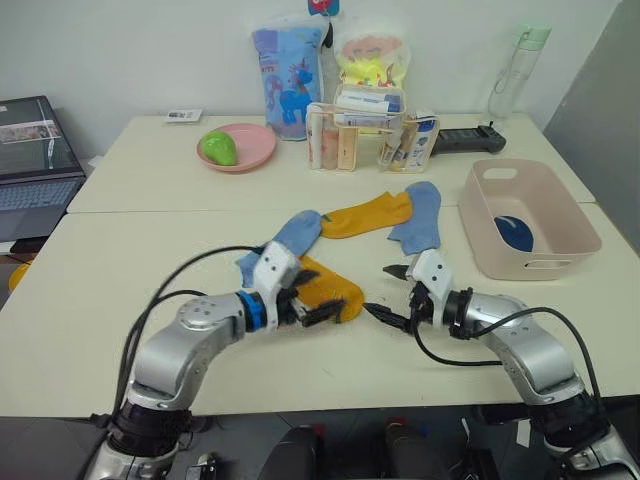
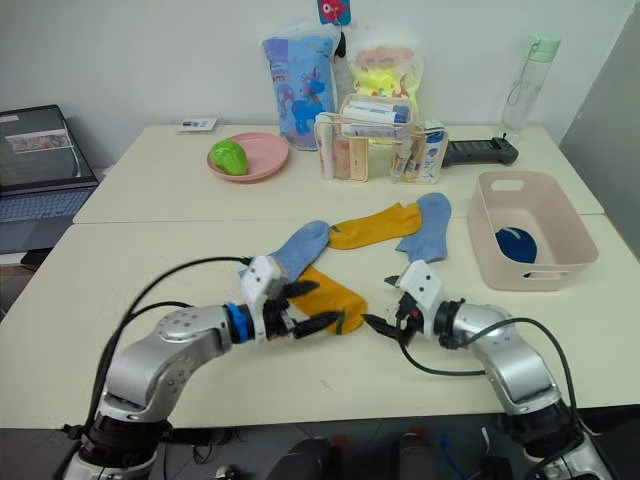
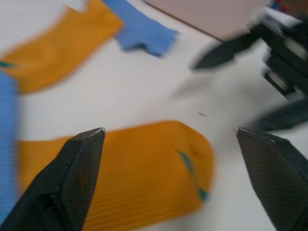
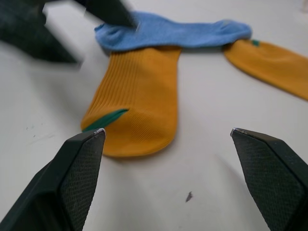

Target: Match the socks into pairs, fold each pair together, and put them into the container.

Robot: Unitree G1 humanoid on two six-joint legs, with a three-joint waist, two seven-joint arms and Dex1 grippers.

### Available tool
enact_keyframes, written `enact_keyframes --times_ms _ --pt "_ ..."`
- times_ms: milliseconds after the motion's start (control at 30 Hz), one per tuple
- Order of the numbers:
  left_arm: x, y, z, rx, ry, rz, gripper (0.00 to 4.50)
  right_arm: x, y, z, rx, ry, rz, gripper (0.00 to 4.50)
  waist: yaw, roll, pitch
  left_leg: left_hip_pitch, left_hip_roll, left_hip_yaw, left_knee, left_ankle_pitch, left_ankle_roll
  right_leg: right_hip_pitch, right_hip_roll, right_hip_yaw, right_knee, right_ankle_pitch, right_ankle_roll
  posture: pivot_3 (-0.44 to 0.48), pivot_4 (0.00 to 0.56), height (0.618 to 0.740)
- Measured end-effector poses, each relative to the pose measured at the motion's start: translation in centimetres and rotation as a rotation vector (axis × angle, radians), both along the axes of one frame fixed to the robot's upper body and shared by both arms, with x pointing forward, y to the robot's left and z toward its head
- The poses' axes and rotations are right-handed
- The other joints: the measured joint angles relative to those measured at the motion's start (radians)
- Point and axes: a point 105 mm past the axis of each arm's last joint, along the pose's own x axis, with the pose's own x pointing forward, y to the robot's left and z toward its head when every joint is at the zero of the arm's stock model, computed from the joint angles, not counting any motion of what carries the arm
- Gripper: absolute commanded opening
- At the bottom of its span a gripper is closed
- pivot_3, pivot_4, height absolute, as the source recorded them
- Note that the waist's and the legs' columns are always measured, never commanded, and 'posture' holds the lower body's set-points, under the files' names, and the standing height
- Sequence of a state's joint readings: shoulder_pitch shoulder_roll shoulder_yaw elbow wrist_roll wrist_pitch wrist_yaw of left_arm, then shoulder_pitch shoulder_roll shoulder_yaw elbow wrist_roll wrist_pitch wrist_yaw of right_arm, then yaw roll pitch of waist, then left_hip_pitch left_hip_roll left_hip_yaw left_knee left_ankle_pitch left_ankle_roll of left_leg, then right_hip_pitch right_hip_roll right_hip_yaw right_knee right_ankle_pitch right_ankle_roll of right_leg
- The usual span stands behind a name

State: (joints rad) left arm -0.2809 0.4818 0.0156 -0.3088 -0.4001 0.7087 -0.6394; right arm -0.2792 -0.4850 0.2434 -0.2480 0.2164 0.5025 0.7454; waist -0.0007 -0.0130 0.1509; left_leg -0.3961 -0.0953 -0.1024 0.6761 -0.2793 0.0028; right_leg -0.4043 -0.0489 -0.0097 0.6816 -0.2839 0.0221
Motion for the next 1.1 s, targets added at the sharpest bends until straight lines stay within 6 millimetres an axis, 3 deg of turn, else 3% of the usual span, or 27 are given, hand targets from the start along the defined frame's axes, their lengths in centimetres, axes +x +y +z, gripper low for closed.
enact_keyframes --times_ms 100,200,467,600,933,967,1100 --pt "2.1 4.4 -0.1 0.048 -0.05 0.201 4.46 0.3 0.3 -0.8 0.002 0.029 -0.007 4.5 -0.001 0.0 0.0 0.0 0.0 0.0 -0.001 0.0 0.0 0.0 0.0 0.0 -0.001 0.0 0.0 0.0 0.15 0.74" --pt "3.1 7.2 -1.5 0.08 -0.042 0.331 4.46 0.7 0.7 -0.9 0.02 0.042 -0.013 4.5 0.0 0.0 0.0 -0.001 0.0 0.0 0.0 0.0 0.0 -0.001 0.0 0.0 -0.001 0.0 0.0 0.0 0.15 0.74" --pt "3.4 9.2 -4.4 0.131 0.048 0.405 4.46 0.5 2.6 -1.4 0.04 0.096 0.029 4.5 0.0 0.0 0.0 -0.001 0.0 0.0 0.0 0.0 0.0 -0.001 0.0 0.0 -0.001 0.0 0.0 0.0 0.15 0.74" --pt "3.4 9.0 -4.6 0.123 0.059 0.403 3.57 0.6 2.3 -2.5 -0.009 0.115 0.024 3.55 0.0 0.0 0.0 -0.001 0.0 0.0 0.0 0.0 0.0 -0.001 0.0 0.0 0.0 0.0 0.0 0.0 0.15 0.74" --pt "3.4 8.8 -4.5 0.116 0.062 0.391 0.33 0.8 1.9 -2.7 -0.069 0.081 0.036 0.01 -0.001 -0.001 0.0 0.0 0.0 0.0 0.0 0.0 0.0 -0.001 0.0 0.0 0.0 0.0 0.0 0.0 0.15 0.74" --pt "3.4 8.8 -4.5 0.116 0.061 0.388 0.03 0.8 1.9 -2.7 -0.068 0.08 0.036 0.0 -0.001 -0.001 0.0 0.0 0.0 0.0 0.0 0.0 0.0 -0.001 0.0 0.0 0.0 0.0 0.0 0.0 0.15 0.74" --pt "3.3 8.8 -4.5 0.117 0.059 0.384 0.03 0.7 1.6 -2.6 -0.073 0.079 0.035 0.0 0.0 -0.001 0.0 -0.001 0.0 0.0 0.0 0.0 0.0 -0.001 0.0 0.0 0.0 0.0 0.0 0.0 0.15 0.74"
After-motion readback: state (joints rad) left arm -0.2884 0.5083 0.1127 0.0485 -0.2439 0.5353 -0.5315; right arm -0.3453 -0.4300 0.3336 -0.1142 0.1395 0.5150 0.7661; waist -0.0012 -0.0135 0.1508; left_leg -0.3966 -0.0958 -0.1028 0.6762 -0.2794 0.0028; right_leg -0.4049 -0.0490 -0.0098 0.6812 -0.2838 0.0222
